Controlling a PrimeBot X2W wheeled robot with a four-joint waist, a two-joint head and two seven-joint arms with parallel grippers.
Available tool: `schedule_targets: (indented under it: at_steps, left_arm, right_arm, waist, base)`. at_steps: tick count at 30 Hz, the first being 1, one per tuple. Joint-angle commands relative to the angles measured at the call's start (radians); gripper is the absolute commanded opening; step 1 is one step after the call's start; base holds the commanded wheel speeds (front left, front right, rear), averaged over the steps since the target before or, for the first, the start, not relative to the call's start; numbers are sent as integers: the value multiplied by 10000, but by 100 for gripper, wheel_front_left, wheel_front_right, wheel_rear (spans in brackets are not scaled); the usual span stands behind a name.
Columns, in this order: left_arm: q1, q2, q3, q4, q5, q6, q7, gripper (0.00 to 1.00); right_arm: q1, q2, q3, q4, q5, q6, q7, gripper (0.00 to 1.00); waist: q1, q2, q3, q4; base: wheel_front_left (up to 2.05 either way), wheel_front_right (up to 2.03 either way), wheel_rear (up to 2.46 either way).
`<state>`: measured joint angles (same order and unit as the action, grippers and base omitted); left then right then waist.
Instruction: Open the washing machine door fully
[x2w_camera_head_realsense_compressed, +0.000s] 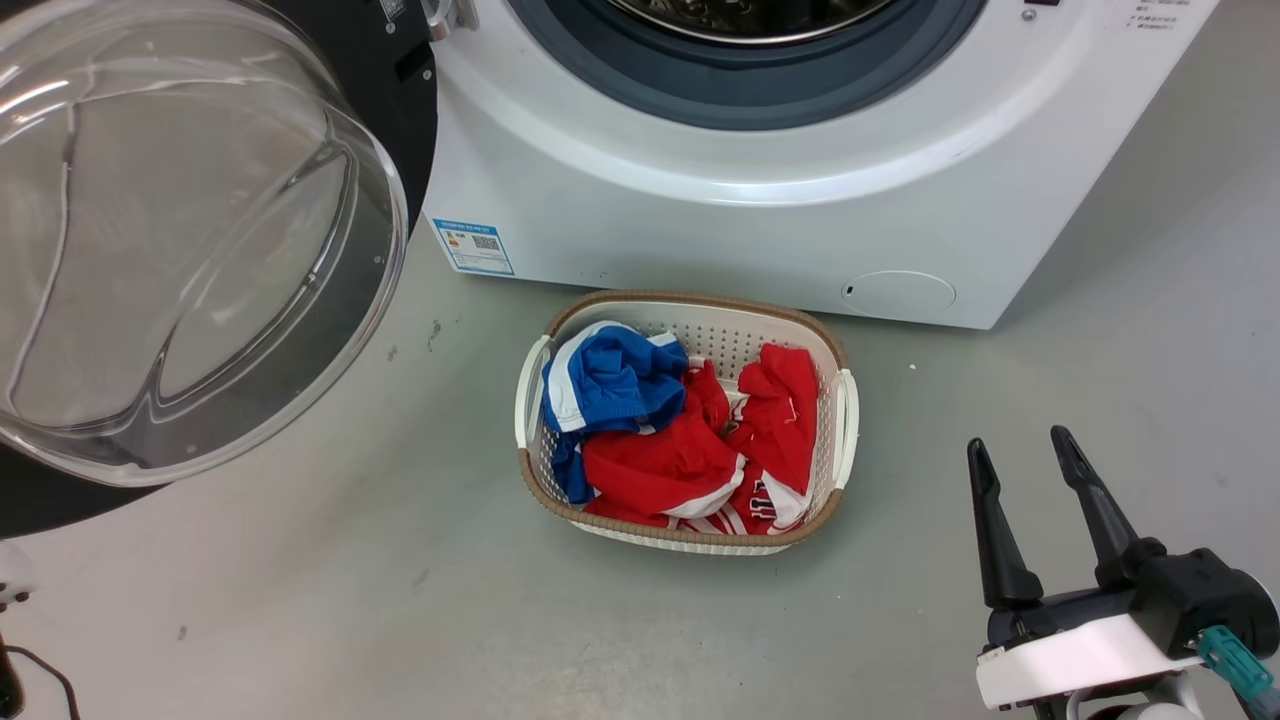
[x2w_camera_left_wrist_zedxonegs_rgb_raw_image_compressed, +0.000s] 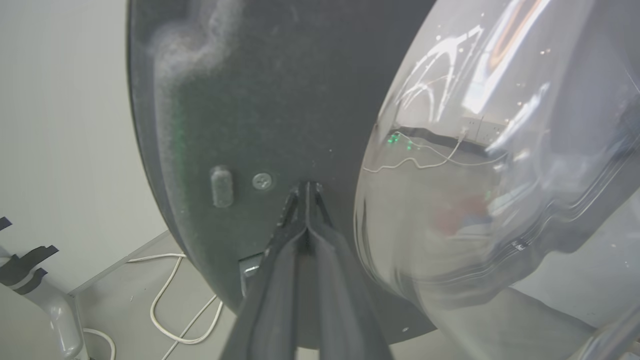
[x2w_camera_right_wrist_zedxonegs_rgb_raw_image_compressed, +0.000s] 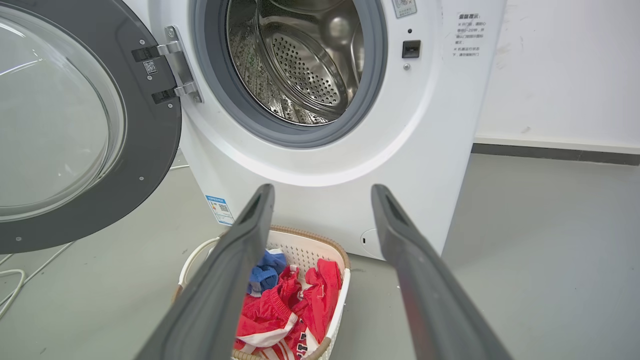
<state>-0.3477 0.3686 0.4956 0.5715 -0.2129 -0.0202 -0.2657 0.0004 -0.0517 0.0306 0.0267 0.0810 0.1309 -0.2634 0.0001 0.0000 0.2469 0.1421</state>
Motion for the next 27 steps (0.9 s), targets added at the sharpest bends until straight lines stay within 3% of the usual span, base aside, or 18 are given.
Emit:
schedule_targets:
  at_steps: [1, 13, 27]
  left_arm:
    - [-148, 59, 51, -70, 99, -38, 23, 0]
    - [965, -537, 52, -983, 564, -302, 23, 0]
    - [2831, -1861, -847, -3886, 1429, -526, 23, 0]
  right_arm:
    - [16, 29, 3, 3, 6, -2, -18, 100]
    - [515, 30, -14, 119, 272, -2, -18, 100]
    - [1245, 29, -78, -31, 416, -2, -18, 100]
  waist:
    - [-1, 0, -50, 7]
    - [-1, 0, -1191, -46]
    - [-1, 0, -2407, -289]
  base:
    - [0, 0, 0]
    - [0, 0, 0]
    - [0, 0, 0]
